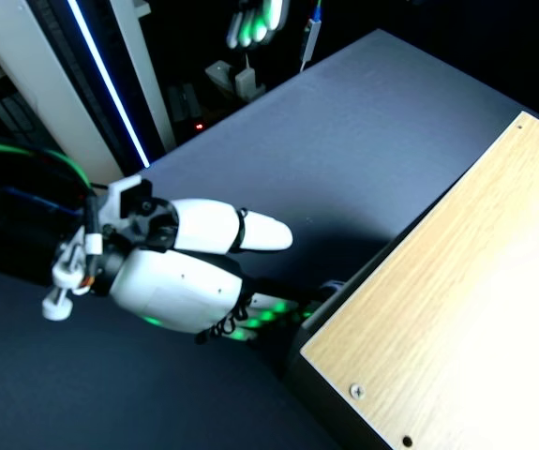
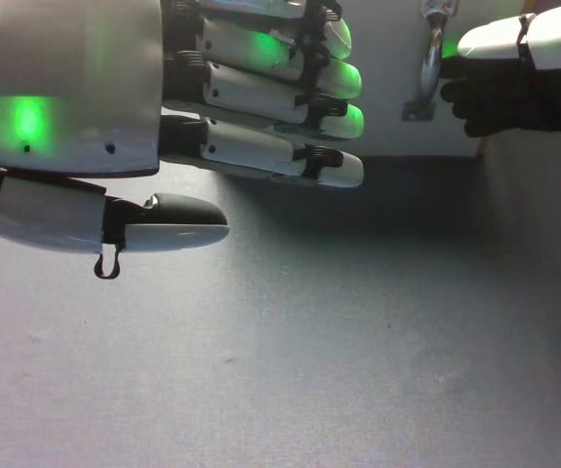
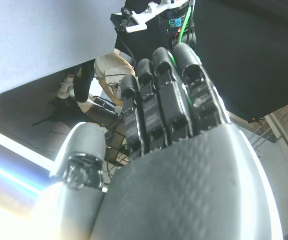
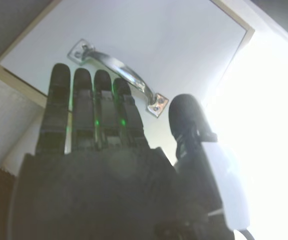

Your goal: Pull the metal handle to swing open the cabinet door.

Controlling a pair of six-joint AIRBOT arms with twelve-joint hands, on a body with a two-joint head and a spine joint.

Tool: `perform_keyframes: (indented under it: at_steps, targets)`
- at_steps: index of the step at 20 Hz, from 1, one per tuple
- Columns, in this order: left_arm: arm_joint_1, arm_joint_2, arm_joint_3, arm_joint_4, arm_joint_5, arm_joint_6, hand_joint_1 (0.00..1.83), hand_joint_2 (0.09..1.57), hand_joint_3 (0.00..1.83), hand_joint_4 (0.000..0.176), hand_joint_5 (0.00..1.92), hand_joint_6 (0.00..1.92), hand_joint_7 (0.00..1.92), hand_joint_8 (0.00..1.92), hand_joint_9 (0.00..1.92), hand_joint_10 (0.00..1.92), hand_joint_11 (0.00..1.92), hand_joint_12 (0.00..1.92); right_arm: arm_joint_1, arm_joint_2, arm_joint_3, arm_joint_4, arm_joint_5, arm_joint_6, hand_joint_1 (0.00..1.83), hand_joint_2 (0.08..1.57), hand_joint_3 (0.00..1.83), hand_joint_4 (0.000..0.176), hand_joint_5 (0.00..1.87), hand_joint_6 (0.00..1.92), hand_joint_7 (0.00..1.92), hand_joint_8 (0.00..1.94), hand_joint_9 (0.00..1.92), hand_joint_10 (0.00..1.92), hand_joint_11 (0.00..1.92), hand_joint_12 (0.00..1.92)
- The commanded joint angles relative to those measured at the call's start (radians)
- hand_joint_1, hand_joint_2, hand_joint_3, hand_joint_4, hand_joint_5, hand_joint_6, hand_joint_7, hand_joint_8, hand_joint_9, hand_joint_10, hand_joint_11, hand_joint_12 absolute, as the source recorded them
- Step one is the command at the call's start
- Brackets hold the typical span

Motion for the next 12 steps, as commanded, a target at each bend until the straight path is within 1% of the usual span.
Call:
perform_keyframes:
  at_steps: [1,8,11,12]
  targets:
    - [-0.008,0.006,0.0,-0.095,-0.021,0.006,0.0,1.57,0.18,0.0,0.43,0.0,0.43,0.0,0.41,0.0,0.07,0.77,0.013,0.009,-0.011,0.006,0.096,0.009,0.0,1.49,0.0,0.0,0.19,0.0,0.2,0.0,0.18,0.0,0.0,0.59]
    - [-0.008,0.006,0.0,-0.095,-0.021,0.006,0.0,1.57,0.2,0.0,0.43,0.0,0.43,0.0,0.4,0.0,0.06,0.78,0.003,0.037,-0.047,-0.008,0.108,0.009,0.0,1.48,0.0,0.0,0.2,0.0,0.21,0.0,0.2,0.0,0.0,0.64]
    - [-0.008,0.006,0.0,-0.095,-0.021,0.006,0.0,1.57,0.2,0.0,0.42,0.0,0.41,0.0,0.38,0.0,0.04,0.78,0.001,0.051,-0.06,-0.015,0.112,0.009,0.0,1.49,0.0,0.0,0.21,0.0,0.21,0.0,0.2,0.0,0.0,0.62]
    - [-0.008,0.006,0.0,-0.095,-0.021,0.006,0.0,1.57,0.21,0.0,0.42,0.0,0.41,0.0,0.38,0.0,0.02,0.81,0.0,0.056,-0.065,-0.017,0.112,0.009,0.0,1.49,0.0,0.0,0.21,0.0,0.21,0.0,0.2,0.0,0.0,0.62]
